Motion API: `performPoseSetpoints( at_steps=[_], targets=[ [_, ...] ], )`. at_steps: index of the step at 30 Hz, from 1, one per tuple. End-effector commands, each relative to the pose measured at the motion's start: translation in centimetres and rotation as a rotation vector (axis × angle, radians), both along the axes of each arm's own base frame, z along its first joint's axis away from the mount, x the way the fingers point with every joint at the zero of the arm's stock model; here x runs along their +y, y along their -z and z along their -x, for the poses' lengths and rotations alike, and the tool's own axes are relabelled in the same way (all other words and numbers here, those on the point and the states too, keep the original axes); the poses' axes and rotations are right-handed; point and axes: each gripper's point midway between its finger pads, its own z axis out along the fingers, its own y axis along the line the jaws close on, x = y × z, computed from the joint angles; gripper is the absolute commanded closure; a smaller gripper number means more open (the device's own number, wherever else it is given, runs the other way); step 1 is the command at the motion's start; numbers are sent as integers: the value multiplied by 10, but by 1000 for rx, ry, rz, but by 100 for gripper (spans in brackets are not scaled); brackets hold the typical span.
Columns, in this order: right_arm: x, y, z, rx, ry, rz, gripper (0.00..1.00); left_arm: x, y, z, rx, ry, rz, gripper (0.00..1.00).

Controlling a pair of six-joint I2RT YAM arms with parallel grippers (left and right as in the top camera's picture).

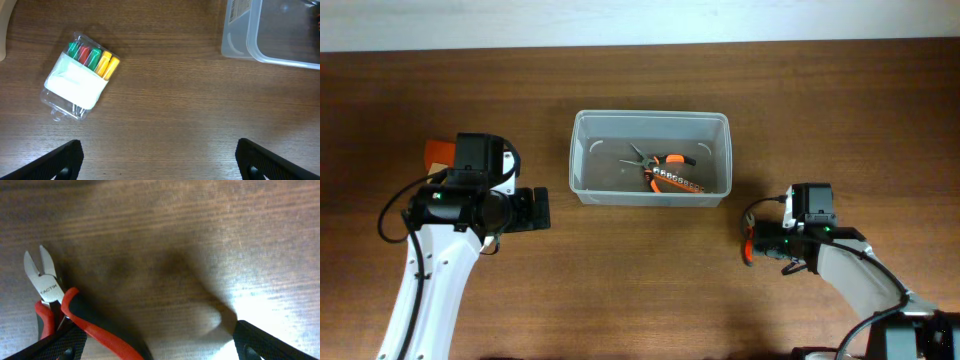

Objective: Pack container
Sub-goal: 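Close the right gripper on the small pliers' handles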

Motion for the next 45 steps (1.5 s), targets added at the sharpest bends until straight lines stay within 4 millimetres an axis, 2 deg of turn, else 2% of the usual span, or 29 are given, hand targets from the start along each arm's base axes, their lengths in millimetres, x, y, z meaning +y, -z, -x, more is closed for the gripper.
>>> performPoseSetpoints(
  at_steps=[1,5,11,14,23,25,31,34,37,45],
  targets=[
    [8,36,40,163,-20,-36,5,-1,0,-1,-1,16,2,1],
    [9,36,38,158,-21,-42,7,-1,0,-1,-1,16,2,1],
    [11,36,38,156,-24,-50,18,-1,0,-1,-1,16,2,1],
    [11,36,38,156,-24,-50,27,-1,0,-1,-1,16,2,1],
    [11,36,38,156,-24,-50,44,-1,0,-1,-1,16,2,1],
    [11,36,38,156,-23,-50,52,-1,0,-1,-1,16,2,1],
    [11,36,38,155,-23,-50,67,-1,0,-1,-1,16,2,1],
    [11,36,38,155,-24,-50,70,-1,0,-1,-1,16,2,1],
    [11,35,37,154,-24,-50,79,-1,0,-1,-1,16,2,1],
    [11,35,37,154,-24,-50,84,-1,0,-1,-1,16,2,1]
  ],
)
